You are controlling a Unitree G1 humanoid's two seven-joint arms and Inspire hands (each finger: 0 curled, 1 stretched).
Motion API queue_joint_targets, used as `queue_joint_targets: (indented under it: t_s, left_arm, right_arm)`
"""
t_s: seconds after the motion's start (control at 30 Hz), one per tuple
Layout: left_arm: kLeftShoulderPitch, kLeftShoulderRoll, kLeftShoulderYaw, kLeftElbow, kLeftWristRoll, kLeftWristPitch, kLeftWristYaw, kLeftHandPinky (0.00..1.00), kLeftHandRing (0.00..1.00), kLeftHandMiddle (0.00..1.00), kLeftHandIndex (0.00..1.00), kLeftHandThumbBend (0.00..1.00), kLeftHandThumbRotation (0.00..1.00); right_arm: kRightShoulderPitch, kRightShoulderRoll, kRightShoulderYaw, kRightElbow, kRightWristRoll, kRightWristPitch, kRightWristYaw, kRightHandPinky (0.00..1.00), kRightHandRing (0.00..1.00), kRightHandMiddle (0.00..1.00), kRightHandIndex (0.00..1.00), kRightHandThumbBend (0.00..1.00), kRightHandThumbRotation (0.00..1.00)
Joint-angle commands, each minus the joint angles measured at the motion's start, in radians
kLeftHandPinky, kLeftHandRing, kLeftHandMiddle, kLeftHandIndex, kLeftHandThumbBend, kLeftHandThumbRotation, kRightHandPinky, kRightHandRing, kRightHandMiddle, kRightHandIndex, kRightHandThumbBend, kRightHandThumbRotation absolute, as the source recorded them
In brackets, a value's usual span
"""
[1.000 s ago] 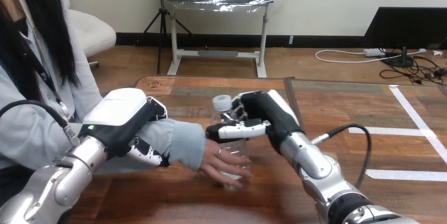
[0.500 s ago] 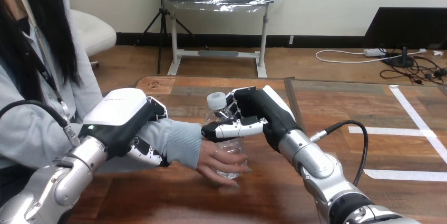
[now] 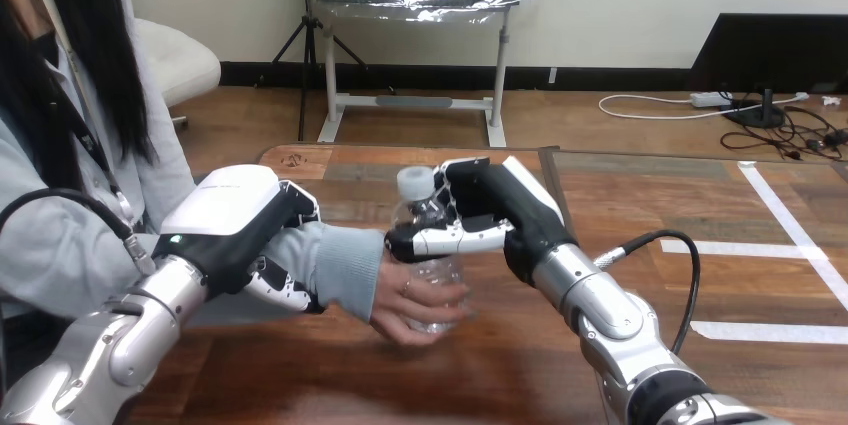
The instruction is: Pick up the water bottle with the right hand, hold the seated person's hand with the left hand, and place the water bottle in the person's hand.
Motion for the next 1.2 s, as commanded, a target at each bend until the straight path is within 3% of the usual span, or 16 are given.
queue_joint_targets:
  t_s: [0.0,0.27,0.67,0.97,1.17]
  left_arm:
    - [-0.127,-0.034,0.005,0.009,-0.012,-0.040,0.061,0.25,0.30,0.36,0.37,0.84,0.00]
    - [-0.137,-0.042,0.001,0.039,-0.013,-0.045,0.070,0.24,0.29,0.36,0.36,0.85,0.00]
    - [-0.143,-0.049,-0.007,0.051,-0.002,-0.043,0.086,0.25,0.30,0.36,0.37,0.84,0.00]
    - [-0.145,-0.050,-0.009,0.053,0.001,-0.038,0.086,0.26,0.31,0.37,0.37,0.85,0.00]
    - [-0.137,-0.044,-0.005,0.022,0.000,-0.021,0.065,0.32,0.35,0.41,0.43,0.88,0.00]
  right_arm:
    - [-0.038,0.035,-0.019,-0.092,0.049,-0.074,0.047,0.20,0.24,0.33,0.37,0.82,0.02]
    - [-0.028,0.035,-0.024,-0.120,0.087,-0.100,0.089,0.20,0.24,0.33,0.37,0.81,0.02]
    - [-0.032,0.025,-0.035,-0.130,0.125,-0.098,0.125,0.20,0.24,0.33,0.38,0.82,0.01]
    - [-0.039,0.025,-0.045,-0.117,0.143,-0.087,0.123,0.21,0.25,0.35,0.38,0.83,0.00]
    - [-0.039,0.016,-0.024,-0.111,0.110,-0.091,0.078,0.31,0.37,0.44,0.48,0.89,0.06]
